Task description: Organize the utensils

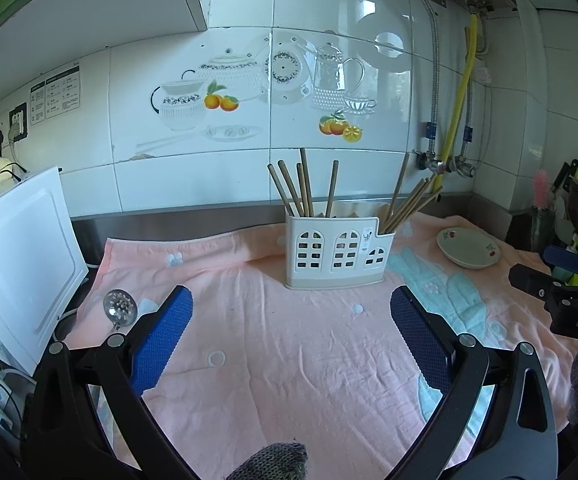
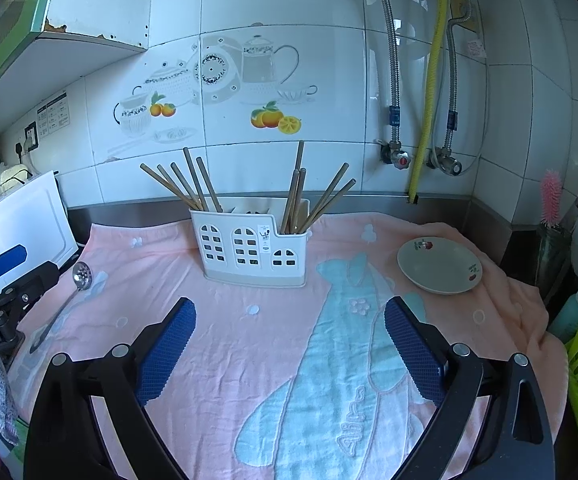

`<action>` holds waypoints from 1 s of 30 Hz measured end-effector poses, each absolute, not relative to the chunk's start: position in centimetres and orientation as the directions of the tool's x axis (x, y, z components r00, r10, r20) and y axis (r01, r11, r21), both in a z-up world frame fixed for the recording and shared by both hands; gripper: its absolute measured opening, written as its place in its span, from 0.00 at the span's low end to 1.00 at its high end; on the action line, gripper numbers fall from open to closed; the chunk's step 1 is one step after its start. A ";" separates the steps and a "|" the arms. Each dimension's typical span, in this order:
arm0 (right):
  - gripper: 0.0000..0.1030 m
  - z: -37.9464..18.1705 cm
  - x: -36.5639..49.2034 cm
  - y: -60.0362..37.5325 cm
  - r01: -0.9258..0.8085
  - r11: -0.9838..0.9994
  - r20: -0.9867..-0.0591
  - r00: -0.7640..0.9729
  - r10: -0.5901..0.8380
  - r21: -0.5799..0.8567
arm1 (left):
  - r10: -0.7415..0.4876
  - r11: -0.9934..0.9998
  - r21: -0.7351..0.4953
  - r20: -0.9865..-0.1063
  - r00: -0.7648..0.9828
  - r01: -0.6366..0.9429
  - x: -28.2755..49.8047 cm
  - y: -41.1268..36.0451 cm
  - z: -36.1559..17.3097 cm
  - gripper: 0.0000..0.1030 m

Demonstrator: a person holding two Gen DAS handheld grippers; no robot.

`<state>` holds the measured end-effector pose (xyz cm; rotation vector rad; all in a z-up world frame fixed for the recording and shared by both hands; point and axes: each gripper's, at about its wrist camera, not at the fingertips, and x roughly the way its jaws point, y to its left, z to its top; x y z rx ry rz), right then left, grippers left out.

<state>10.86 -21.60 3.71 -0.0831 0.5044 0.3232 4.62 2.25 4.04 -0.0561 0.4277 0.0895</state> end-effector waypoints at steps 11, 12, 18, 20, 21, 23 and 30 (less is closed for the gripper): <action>0.90 3.5 10.9 -21.4 -0.329 0.944 -0.491 0.824 0.283 -0.007 | 0.074 0.994 -0.034 -0.440 0.895 -0.100 5.1 2.4 3.5 0.95; 0.90 3.5 10.9 -21.4 -0.329 0.944 -0.490 0.824 0.283 -0.007 | 0.074 0.994 -0.034 -0.440 0.895 -0.099 5.1 2.3 3.5 0.95; 0.90 3.5 11.0 -21.5 -0.328 0.945 -0.491 0.823 0.286 -0.001 | 0.075 0.995 -0.028 -0.439 0.895 -0.098 5.1 2.3 3.5 0.95; 0.90 3.5 11.1 -21.5 -0.326 0.945 -0.493 0.823 0.282 -0.005 | 0.074 0.995 -0.027 -0.442 0.894 -0.096 5.2 2.2 3.5 0.95; 0.90 3.5 11.1 -21.5 -0.326 0.945 -0.493 0.823 0.281 -0.005 | 0.074 0.995 -0.026 -0.444 0.893 -0.096 5.2 2.2 3.4 0.95; 0.90 3.5 11.1 -21.5 -0.328 0.945 -0.494 0.822 0.283 -0.005 | 0.076 0.995 -0.026 -0.449 0.891 -0.098 5.3 2.2 3.3 0.95; 0.90 3.4 11.1 -21.3 -0.330 0.944 -0.495 0.822 0.282 -0.011 | 0.074 0.995 -0.023 -0.457 0.886 -0.096 5.5 2.2 3.0 0.95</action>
